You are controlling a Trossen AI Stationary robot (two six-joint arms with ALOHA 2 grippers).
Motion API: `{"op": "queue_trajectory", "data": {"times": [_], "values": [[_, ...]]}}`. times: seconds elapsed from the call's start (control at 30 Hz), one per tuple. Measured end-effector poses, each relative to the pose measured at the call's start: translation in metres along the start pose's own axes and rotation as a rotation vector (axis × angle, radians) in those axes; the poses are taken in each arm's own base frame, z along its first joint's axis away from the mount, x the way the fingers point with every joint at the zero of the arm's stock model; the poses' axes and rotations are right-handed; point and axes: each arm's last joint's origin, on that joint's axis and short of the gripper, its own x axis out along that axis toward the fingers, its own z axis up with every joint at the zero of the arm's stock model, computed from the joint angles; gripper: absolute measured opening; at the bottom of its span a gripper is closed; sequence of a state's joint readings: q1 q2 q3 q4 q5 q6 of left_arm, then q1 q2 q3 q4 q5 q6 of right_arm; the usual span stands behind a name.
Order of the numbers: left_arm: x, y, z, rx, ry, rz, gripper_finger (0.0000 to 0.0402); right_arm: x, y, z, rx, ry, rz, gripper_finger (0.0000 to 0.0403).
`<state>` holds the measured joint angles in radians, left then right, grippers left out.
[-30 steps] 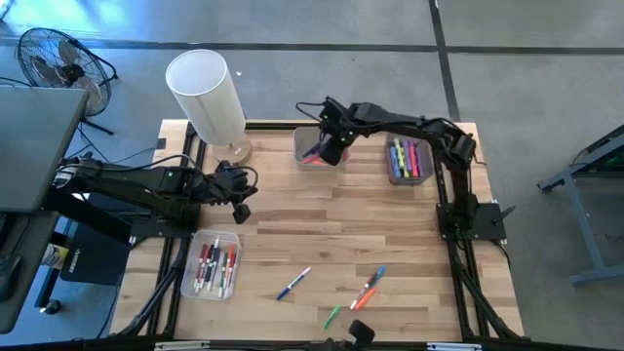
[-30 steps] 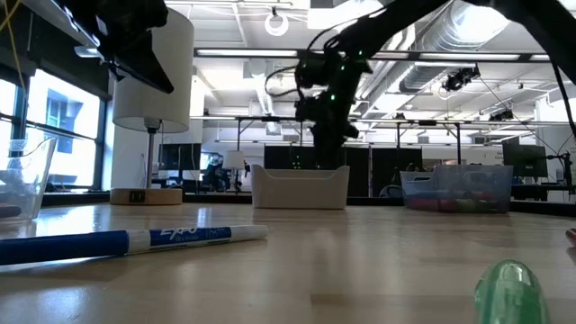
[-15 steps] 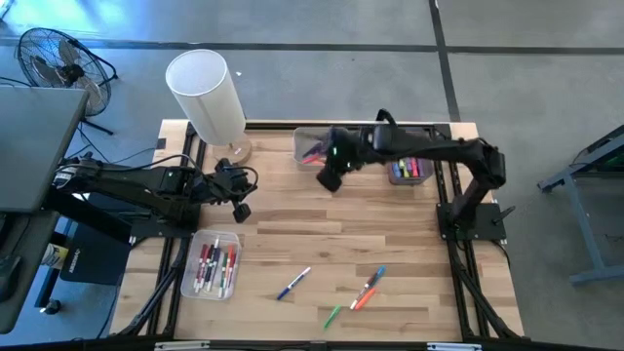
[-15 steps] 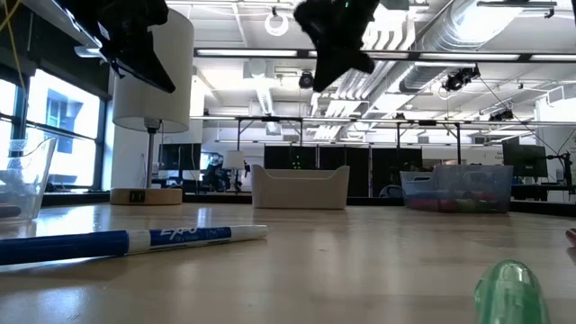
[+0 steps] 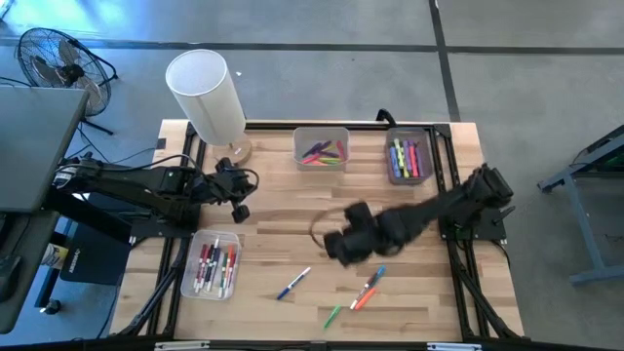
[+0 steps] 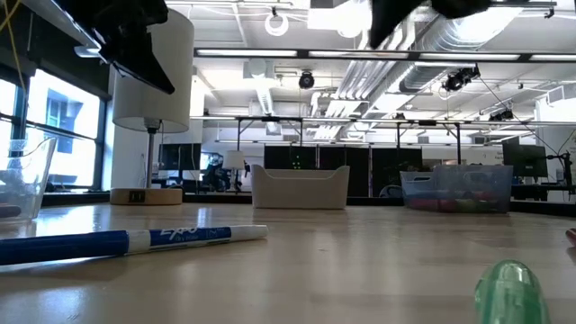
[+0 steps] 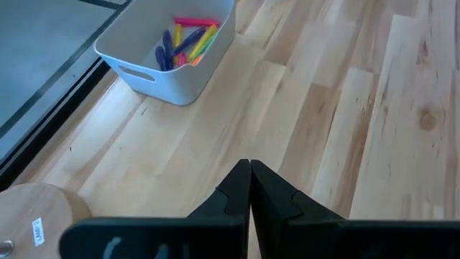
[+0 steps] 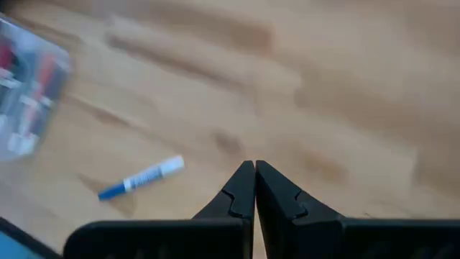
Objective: Pick & Place Markers
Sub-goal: Put the orange pen into the white bin
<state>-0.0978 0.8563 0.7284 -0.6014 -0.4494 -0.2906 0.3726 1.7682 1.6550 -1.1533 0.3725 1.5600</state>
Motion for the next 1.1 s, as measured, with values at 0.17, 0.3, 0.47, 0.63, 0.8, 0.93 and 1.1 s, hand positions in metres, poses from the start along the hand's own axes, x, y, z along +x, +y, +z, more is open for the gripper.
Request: {"op": "queue_trajectory", "data": {"times": [0.17,0.3,0.47,0.63,0.8,0.93,1.1], "values": [[0.002,-0.001,-0.001,0.018,0.021,-0.009,0.0006,-0.001,-0.006,-0.051,0.117,0.130,-0.113,0.0003],[0.002,-0.002,-0.001,0.018,0.022,-0.013,0.0006,0.008,-0.008,-0.081,0.105,0.200,-0.192,0.0004],[0.002,-0.002,-0.001,0.018,0.021,-0.013,0.0006,0.017,-0.016,-0.103,0.128,0.274,-0.357,0.0012],[0.002,-0.002,-0.001,0.018,0.022,-0.013,0.0006,0.024,-0.023,-0.110,0.185,0.294,-0.498,0.0044],[0.002,-0.002,-0.001,0.016,0.022,-0.014,0.0006,0.037,-0.028,-0.110,0.214,0.272,-0.519,0.0090],[0.002,-0.001,-0.002,0.019,0.031,-0.015,0.0006,0.058,-0.030,-0.117,0.239,0.313,-0.458,0.0124],[0.002,-0.001,-0.004,0.026,0.056,-0.033,0.0006,0.081,-0.035,-0.128,0.285,0.377,-0.385,0.0145]]}}
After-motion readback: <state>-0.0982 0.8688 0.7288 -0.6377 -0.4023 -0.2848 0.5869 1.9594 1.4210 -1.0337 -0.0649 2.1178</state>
